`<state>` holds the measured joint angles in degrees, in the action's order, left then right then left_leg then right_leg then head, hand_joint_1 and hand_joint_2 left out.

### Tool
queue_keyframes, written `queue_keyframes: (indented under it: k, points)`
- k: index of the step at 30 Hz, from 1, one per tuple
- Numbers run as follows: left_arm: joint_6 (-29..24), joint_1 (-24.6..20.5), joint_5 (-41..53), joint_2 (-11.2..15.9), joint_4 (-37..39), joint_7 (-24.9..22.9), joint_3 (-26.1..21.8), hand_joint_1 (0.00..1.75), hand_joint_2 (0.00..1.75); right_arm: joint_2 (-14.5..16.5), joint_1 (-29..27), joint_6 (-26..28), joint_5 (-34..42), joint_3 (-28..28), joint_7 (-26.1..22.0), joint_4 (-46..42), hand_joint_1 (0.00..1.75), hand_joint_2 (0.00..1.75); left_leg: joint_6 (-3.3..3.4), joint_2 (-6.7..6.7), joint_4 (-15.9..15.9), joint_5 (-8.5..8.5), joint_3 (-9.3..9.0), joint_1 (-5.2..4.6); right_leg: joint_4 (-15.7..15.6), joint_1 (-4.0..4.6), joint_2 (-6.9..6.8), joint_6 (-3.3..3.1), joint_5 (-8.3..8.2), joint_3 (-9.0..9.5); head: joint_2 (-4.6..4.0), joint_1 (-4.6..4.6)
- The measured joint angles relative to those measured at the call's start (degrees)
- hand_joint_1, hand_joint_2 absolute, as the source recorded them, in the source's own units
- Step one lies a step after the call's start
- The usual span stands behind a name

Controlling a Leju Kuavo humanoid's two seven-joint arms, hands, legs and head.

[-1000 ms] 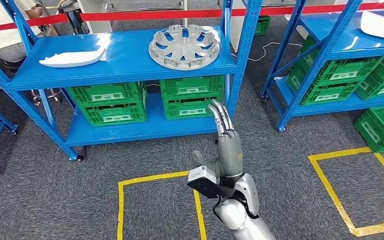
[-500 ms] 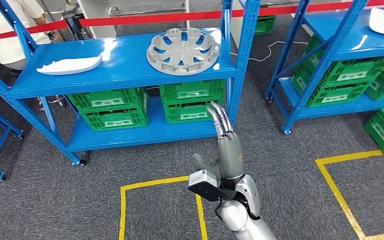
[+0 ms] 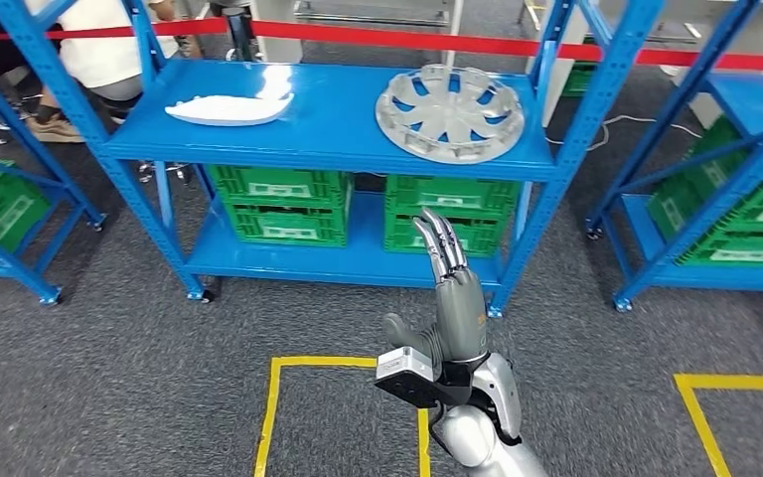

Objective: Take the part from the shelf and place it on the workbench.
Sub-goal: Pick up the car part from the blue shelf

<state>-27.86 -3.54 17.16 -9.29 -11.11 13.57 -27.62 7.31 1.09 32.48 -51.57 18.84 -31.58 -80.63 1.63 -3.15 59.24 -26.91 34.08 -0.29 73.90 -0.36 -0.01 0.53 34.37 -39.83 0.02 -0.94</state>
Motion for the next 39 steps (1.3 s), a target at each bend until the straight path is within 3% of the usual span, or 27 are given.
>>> queue_keyframes:
  k: [2,4,7,9,11,12,13,15,17,22,23,24,25,27,28,29,31,32,33,35,37,39]
  points:
    - [0.09,0.0,0.02,-0.08,0.0,-0.03,-0.01,0.0,0.0,-0.01,0.03,-0.01,-0.03,-0.08,-0.02,0.0,0.0,0.0,-0.15,-1.37,0.02,-0.34,-0.56,-0.1,-7.65,0.2,1.23,-0.89,-4.91,2.59,0.0,0.03]
    - [0.16,-0.02,0.04,-0.2,-0.01,-0.13,-0.01,0.0,0.0,0.01,0.15,-0.11,0.16,-0.17,-0.19,-0.02,0.0,0.0,-0.64,-2.32,0.11,-0.7,-0.63,-0.11,-13.26,0.48,2.38,-1.57,-7.03,4.65,0.0,0.1]
    - [0.17,0.27,0.06,-0.22,0.01,-0.24,-0.03,0.0,0.0,0.11,0.41,-0.46,1.08,-0.24,-0.6,-0.34,0.0,0.0,-1.75,-2.75,-0.01,-1.05,-0.53,0.17,-14.71,0.5,2.31,-2.08,-6.97,5.39,0.0,0.03]
    - [0.18,0.27,0.09,-0.17,-0.01,-0.19,-0.05,0.0,0.0,0.26,0.57,-0.73,1.65,-0.25,-0.84,-0.69,0.0,0.0,-2.46,-0.9,1.75,-2.21,0.04,-0.01,-15.38,0.04,1.88,-2.59,-7.06,6.37,0.0,0.27]
    - [0.18,0.01,0.16,-0.15,-0.01,-0.14,-0.06,0.0,0.0,0.37,0.59,-0.98,1.94,-0.26,-1.01,-0.86,0.0,0.0,-3.21,1.65,7.67,-5.11,2.92,0.11,-15.73,-0.15,1.23,-2.97,-6.82,7.11,0.0,0.61]
    - [0.19,-0.11,0.22,-0.14,-0.01,-0.13,-0.07,0.0,0.0,0.39,0.54,-1.08,1.99,-0.27,-1.07,-0.87,0.0,0.0,-3.54,2.26,11.38,-6.57,4.97,0.38,-15.73,-0.18,0.89,-3.03,-6.62,7.31,0.0,0.67]
    - [0.2,-0.14,0.27,-0.11,-0.01,-0.11,-0.08,0.0,0.0,0.39,0.47,-1.18,2.11,-0.28,-1.13,-0.87,0.0,0.0,-3.82,2.53,14.17,-7.27,6.65,0.65,-15.72,-0.21,0.62,-3.01,-6.39,7.49,0.0,0.67]
    - [0.2,-0.07,0.32,-0.04,-0.01,-0.09,-0.1,0.0,0.0,0.39,0.38,-1.27,2.31,-0.28,-1.28,-0.87,0.0,0.0,-4.2,2.72,15.72,-6.6,7.92,1.01,-15.71,-0.3,0.32,-2.85,-6.04,7.83,0.0,0.67]
    - [0.19,-0.02,0.32,0.01,-0.01,-0.08,-0.12,0.0,0.0,0.39,0.35,-1.29,2.41,-0.28,-1.36,-0.87,0.0,0.0,-4.32,2.77,14.89,-5.62,7.68,1.13,-15.71,-0.35,0.26,-2.76,-5.9,7.99,0.0,0.66]
    - [0.19,-0.02,0.32,0.01,-0.01,-0.08,-0.12,0.0,0.0,0.39,0.36,-1.29,2.42,-0.28,-1.37,-0.87,0.0,0.0,-4.32,2.78,14.74,-5.51,7.61,1.13,-15.71,-0.35,0.26,-2.75,-5.89,8.01,0.0,0.66]
    - [0.18,-0.01,0.32,0.02,-0.01,-0.08,-0.13,0.0,0.0,0.39,0.36,-1.29,2.45,-0.28,-1.41,-0.87,0.0,0.0,-4.36,2.8,13.6,-4.77,7.09,1.17,-15.71,-0.39,0.24,-2.69,-5.82,8.12,0.0,0.67]
    - [0.18,-0.01,0.32,0.03,-0.01,-0.07,-0.13,0.0,0.0,0.39,0.36,-1.3,2.5,-0.28,-1.46,-0.87,0.0,0.0,-4.4,2.84,11.89,-3.72,6.29,1.22,-15.7,-0.43,0.21,-2.6,-5.71,8.28,0.0,0.67]
    - [0.15,-0.03,0.32,0.04,-0.01,-0.04,-0.14,0.0,0.0,0.39,0.38,-1.31,2.62,-0.28,-1.56,-0.87,0.0,0.0,-4.39,2.98,7.99,-2.12,4.37,1.2,-15.63,-0.41,0.15,-2.27,-5.38,8.59,0.0,0.73]
    - [0.11,-0.1,0.33,0.05,-0.01,0.15,-0.19,0.0,0.0,0.4,0.48,-1.36,2.86,-0.28,-1.84,-0.88,0.0,0.0,-3.7,3.1,1.53,0.18,1.18,1.06,-15.64,-0.35,0.02,-1.33,-4.74,9.16,0.0,0.82]
    - [0.16,-0.15,0.4,0.07,-0.01,0.28,-0.21,0.0,0.0,0.4,0.54,-1.4,2.98,-0.28,-2.06,-0.95,0.0,0.0,-2.77,3.12,-0.73,0.52,-0.14,0.98,-11.88,-0.36,-0.01,-0.59,-2.75,7.41,0.0,0.74]
    - [0.24,-0.15,0.49,0.09,-0.01,0.39,-0.23,0.0,0.0,0.4,0.56,-1.44,3.03,-0.28,-2.23,-1.02,0.0,0.0,-1.89,3.0,-0.81,0.27,-0.35,0.95,-7.35,-0.43,-0.01,-0.09,-0.83,4.94,0.0,0.62]
    - [0.47,-0.13,0.78,0.15,0.01,0.44,-0.25,0.0,0.0,0.39,0.51,-1.49,3.11,-0.29,-2.44,-1.15,0.0,0.0,-0.81,2.85,-0.97,-0.34,-1.01,0.93,1.6,-0.54,0.01,0.52,1.94,-0.41,0.0,0.39]
    - [0.54,-0.1,0.94,0.15,0.01,0.4,-0.25,0.0,0.0,0.39,0.47,-1.49,3.13,-0.3,-2.43,-1.15,0.0,0.0,-0.88,2.75,-0.93,-0.55,-1.25,0.92,0.99,-0.54,0.01,0.43,0.56,-0.67,0.0,0.39]
    - [0.61,-0.1,1.13,0.16,0.01,0.37,-0.25,0.0,0.0,0.39,0.47,-1.49,3.15,-0.3,-2.43,-1.15,0.0,0.0,-1.0,2.62,-0.88,-0.81,-1.6,0.91,-1.89,-0.53,0.01,0.27,-1.79,0.27,0.0,0.38]
    - [0.67,-0.13,1.43,0.16,0.0,0.19,-0.25,0.0,0.0,0.39,0.52,-1.48,3.12,-0.3,-2.42,-1.17,0.0,0.0,-1.44,2.41,-0.7,-1.45,-2.27,0.81,-10.14,-0.37,0.03,-0.22,-6.11,3.65,0.0,0.36]
    - [0.68,-0.2,1.54,0.17,-0.01,-0.08,-0.25,0.0,0.0,0.4,0.54,-1.46,3.04,-0.31,-2.34,-1.28,0.0,0.0,-2.07,2.27,-0.64,-1.88,-2.53,0.66,-14.42,-0.11,0.09,-0.6,-7.27,5.59,0.0,0.37]
    - [0.91,-0.25,1.39,0.18,-0.02,-0.19,-0.25,0.0,0.0,0.4,0.52,-1.48,2.92,-0.33,-2.22,-1.51,0.0,0.0,-2.79,2.22,-0.89,-2.01,-2.71,0.65,-14.69,-0.04,0.19,-1.03,-6.97,5.84,0.0,0.38]
